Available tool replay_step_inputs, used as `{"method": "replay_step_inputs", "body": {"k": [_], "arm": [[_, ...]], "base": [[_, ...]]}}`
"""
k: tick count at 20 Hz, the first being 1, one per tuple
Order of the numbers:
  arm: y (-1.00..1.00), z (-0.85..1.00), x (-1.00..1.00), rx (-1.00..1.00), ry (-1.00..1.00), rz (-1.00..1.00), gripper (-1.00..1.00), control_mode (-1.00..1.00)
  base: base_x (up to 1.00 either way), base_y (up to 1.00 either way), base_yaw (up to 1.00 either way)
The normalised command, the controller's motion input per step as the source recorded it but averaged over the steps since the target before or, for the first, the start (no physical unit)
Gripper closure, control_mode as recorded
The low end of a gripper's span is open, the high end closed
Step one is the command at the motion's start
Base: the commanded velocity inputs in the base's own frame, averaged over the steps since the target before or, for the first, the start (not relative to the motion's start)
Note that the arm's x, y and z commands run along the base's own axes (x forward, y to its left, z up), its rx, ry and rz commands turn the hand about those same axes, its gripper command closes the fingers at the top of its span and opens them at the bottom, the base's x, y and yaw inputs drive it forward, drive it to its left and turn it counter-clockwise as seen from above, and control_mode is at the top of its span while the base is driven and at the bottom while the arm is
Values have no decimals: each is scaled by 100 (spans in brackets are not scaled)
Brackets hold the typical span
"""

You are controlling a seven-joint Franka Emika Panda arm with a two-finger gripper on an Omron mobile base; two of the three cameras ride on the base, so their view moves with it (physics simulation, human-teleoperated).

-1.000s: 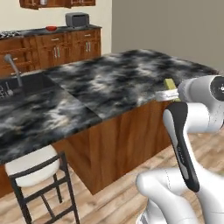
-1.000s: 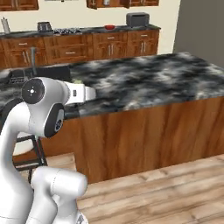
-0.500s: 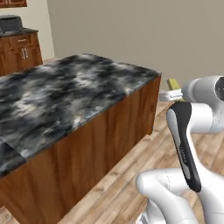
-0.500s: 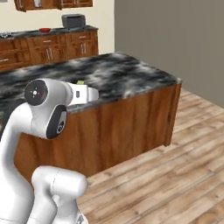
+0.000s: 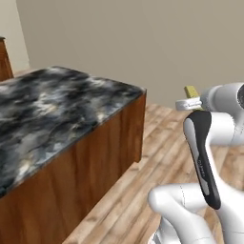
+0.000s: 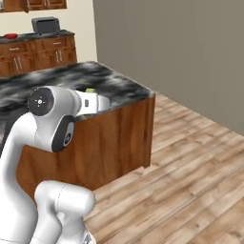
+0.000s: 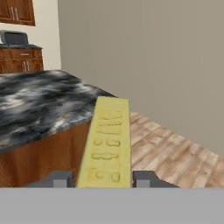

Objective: Pick the egg and butter from the fridge and place them by the bowl for mixing.

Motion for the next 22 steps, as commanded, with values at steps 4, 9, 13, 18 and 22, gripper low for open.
{"method": "replay_step_inputs", "body": {"k": [4,9,13,18,22], "arm": [[0,0,0,0,0,0,100,100],[0,0,0,0,0,0,100,100],[0,0,0,0,0,0,100,100],[0,0,0,0,0,0,100,100],[0,0,0,0,0,0,100,100]], "base": [[100,-80,0],[100,-95,0],[100,-94,0],[100,-68,0],[100,-49,1]]}}
